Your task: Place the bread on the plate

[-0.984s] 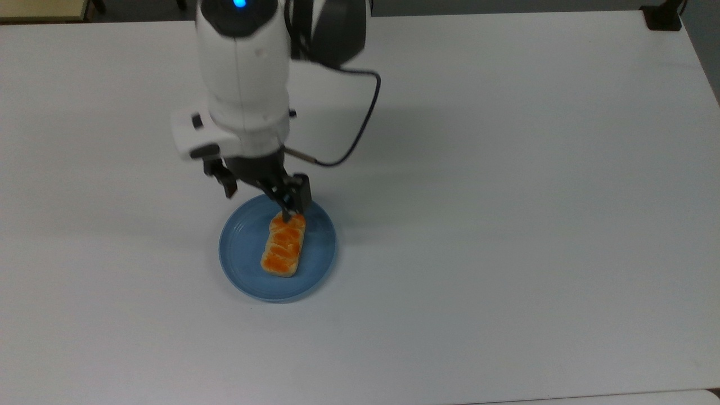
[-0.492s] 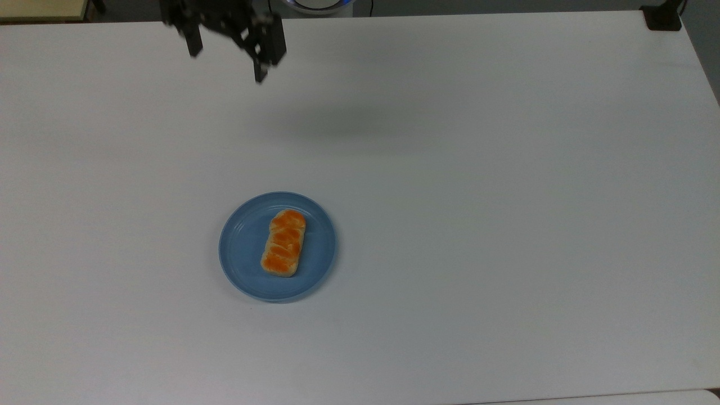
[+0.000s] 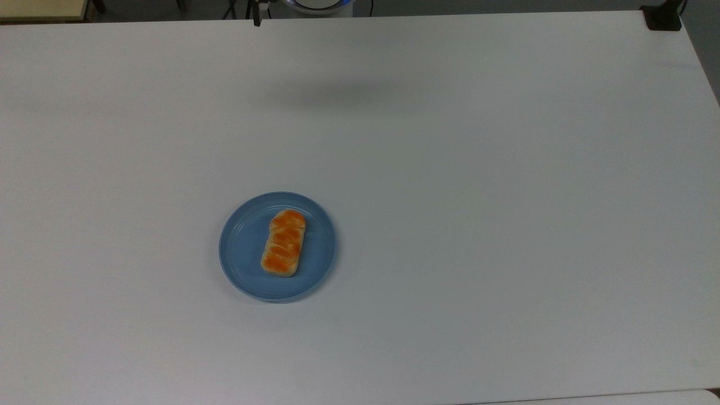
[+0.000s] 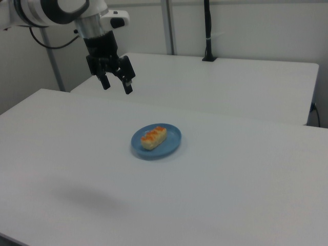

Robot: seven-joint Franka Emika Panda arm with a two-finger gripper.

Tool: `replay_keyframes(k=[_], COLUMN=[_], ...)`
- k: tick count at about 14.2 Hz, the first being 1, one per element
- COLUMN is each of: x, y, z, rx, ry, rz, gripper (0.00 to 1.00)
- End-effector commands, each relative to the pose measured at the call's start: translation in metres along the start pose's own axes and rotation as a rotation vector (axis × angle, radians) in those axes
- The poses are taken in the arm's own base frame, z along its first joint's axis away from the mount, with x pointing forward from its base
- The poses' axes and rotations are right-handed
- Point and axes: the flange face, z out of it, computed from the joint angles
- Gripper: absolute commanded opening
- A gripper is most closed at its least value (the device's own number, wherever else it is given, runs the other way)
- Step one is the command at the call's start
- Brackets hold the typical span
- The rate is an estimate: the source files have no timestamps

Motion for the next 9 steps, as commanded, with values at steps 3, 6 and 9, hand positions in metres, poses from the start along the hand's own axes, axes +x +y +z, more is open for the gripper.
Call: replay_keyframes(k=[3,6,9], x=[-0.0075,-0.0071,-0.0058], y=[-0.0017,0.0000,0.0003], z=[0.0076,0.0074,0.0067], rx=[0.003,0.003,0.009], ry=[0.026,0.024,0.028], rz=[-0.032,-0.031,-0.027], gripper=[1.00,1.00,1.00])
